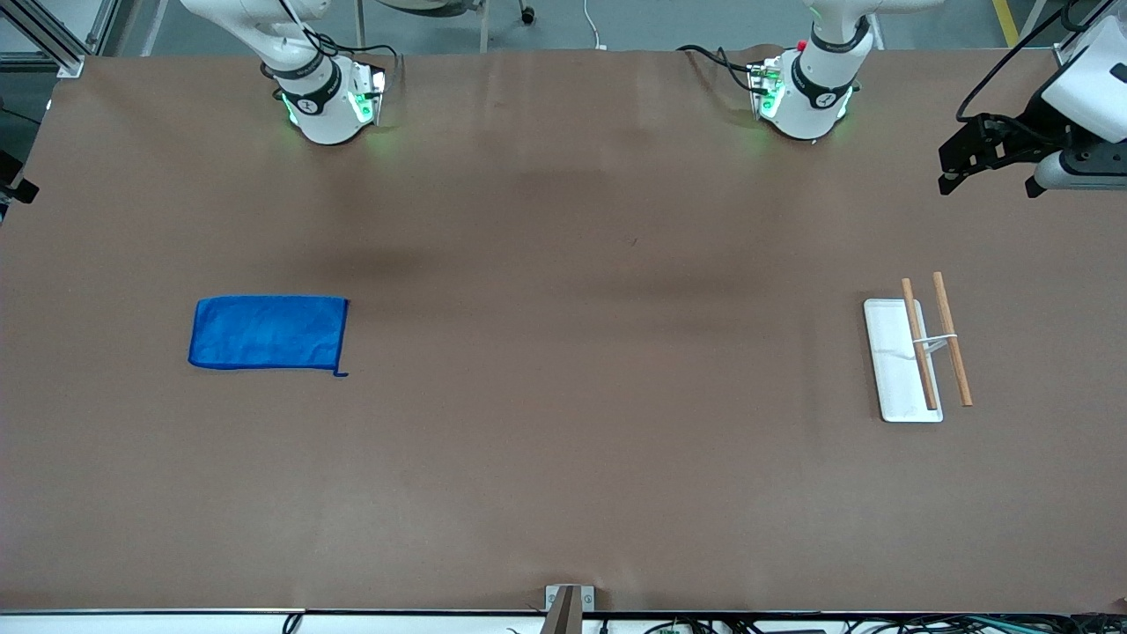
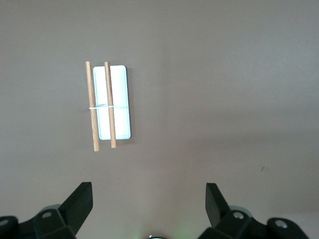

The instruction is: Right arm passes towel to left arm to hang

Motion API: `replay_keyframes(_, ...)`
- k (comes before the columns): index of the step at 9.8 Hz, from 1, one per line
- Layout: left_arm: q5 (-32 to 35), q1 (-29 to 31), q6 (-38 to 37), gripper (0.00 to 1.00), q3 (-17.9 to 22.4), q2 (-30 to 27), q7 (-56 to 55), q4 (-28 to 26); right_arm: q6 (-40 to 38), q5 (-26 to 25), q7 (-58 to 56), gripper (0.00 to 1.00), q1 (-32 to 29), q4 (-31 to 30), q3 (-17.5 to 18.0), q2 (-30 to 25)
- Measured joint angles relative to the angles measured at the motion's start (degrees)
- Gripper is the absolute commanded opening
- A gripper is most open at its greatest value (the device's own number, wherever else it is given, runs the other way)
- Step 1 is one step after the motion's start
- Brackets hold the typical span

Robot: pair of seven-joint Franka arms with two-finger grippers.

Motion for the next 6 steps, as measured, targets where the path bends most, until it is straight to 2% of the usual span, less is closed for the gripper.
replay_keyframes(6,0.0,0.1,0.0,1.00,0.1,0.1,0.1,0.0,0.0,0.0,0.0,1.00,1.3,-0.8,0.1,0.6)
